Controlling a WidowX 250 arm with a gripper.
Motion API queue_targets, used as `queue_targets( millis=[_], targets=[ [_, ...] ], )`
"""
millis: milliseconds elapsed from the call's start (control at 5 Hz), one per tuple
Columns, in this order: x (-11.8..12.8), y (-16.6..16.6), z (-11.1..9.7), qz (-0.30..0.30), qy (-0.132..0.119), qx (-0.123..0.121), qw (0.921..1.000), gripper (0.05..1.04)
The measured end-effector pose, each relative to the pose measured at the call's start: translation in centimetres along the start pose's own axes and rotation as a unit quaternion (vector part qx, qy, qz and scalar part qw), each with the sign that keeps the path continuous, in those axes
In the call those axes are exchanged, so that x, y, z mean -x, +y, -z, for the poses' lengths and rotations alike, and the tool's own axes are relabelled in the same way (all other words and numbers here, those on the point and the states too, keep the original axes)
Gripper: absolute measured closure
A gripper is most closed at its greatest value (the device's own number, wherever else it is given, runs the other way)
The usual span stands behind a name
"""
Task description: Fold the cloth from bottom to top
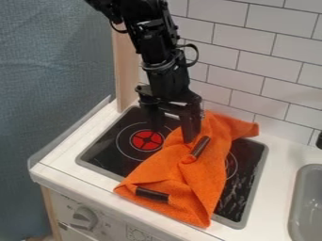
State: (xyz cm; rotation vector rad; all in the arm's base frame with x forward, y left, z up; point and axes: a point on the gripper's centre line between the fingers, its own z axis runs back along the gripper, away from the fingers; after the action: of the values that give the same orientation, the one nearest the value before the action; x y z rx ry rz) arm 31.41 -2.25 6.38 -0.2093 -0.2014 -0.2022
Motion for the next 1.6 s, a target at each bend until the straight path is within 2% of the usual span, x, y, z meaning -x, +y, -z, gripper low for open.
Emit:
queue_targets(
  millis=[200,400,600,800,1000,1200,1400,1600],
  targets=[
    [0.5,-0.1,0.7,-0.001,0.014,0.005,0.9999,0.085],
    [0.9,-0.5,0.8,0.032,0.027,0.022,0.9989,0.085],
    [1.4,-0.8,1.2,0.065,0.029,0.032,0.997,0.085],
    [2.7,-1.5,1.1,0.166,0.061,0.071,0.9816,0.085],
    [3.8,-1.6,0.9,0.273,0.078,0.104,0.9532,0.085],
    [4.9,-1.8,0.7,0.358,0.102,0.127,0.9192,0.085],
    [5.6,-1.6,1.0,0.398,0.129,0.108,0.902,0.085],
    [6.3,-1.6,2.1,0.438,0.146,0.075,0.8838,0.085]
  ],
)
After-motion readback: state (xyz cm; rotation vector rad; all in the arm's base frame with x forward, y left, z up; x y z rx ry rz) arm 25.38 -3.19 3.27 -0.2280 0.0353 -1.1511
